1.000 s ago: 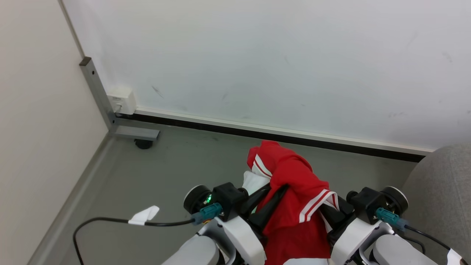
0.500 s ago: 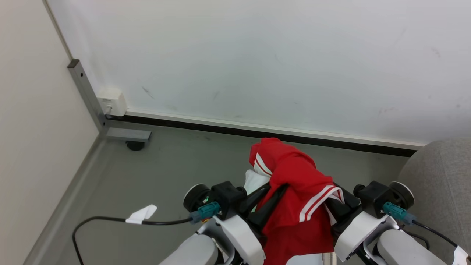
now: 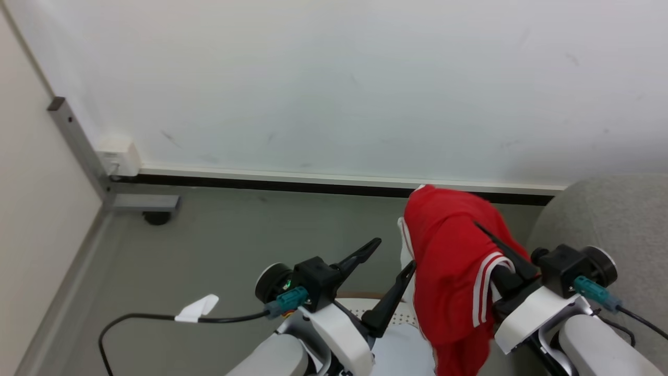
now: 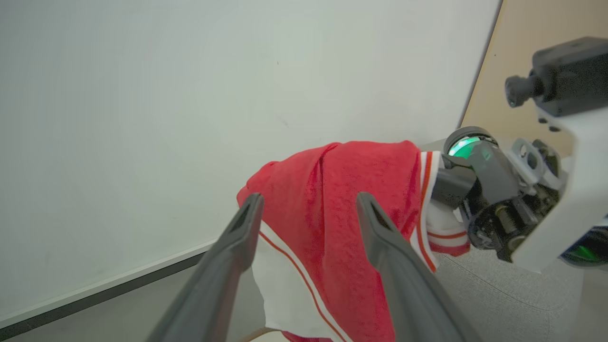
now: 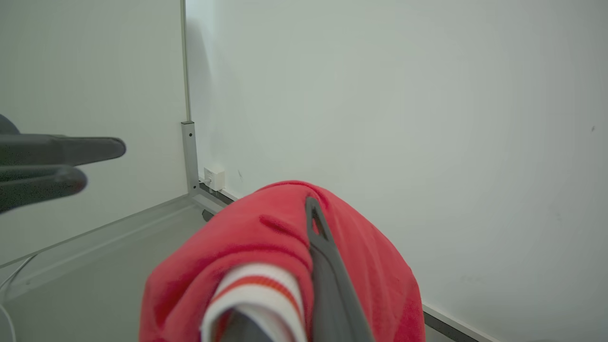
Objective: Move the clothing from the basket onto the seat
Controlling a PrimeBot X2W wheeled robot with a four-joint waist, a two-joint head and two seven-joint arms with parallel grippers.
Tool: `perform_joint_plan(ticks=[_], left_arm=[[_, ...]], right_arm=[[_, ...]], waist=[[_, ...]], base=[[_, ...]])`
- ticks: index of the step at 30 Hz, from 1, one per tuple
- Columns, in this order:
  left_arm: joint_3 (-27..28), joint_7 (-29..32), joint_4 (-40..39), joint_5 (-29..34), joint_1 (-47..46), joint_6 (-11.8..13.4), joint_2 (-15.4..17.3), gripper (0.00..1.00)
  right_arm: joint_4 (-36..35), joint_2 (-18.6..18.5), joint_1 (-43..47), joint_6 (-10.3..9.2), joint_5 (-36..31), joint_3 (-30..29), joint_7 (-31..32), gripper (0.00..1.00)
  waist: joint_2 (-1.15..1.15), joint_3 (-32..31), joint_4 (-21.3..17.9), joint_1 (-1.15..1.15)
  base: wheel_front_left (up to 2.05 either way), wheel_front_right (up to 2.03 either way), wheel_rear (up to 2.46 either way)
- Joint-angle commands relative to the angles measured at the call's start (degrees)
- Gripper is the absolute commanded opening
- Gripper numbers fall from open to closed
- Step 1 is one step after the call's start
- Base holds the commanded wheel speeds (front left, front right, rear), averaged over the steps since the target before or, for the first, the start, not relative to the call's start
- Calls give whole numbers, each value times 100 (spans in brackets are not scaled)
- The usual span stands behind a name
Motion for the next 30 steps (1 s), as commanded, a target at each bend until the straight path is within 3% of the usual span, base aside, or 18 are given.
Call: perform_joint_plan(ticks=[1, 14, 30], left_arm=[[5, -42, 6, -74, 66, 24, 34, 100], [-23, -161, 31, 51, 23, 70, 126, 100], [-24, -275, 177, 178, -13, 28, 126, 100]], right_arm=[[-69, -45, 34, -13, -26, -82, -4, 0], [-673, -396, 289, -13, -147, -1078, -4, 0], [-1177, -487, 791, -13, -334, -1512, -4, 0]], waist=[[0, 27, -171, 0], [0, 151, -1334, 0], [0, 268, -2804, 0]], base=[[0, 0, 0], [0, 0, 0], [0, 0, 0]])
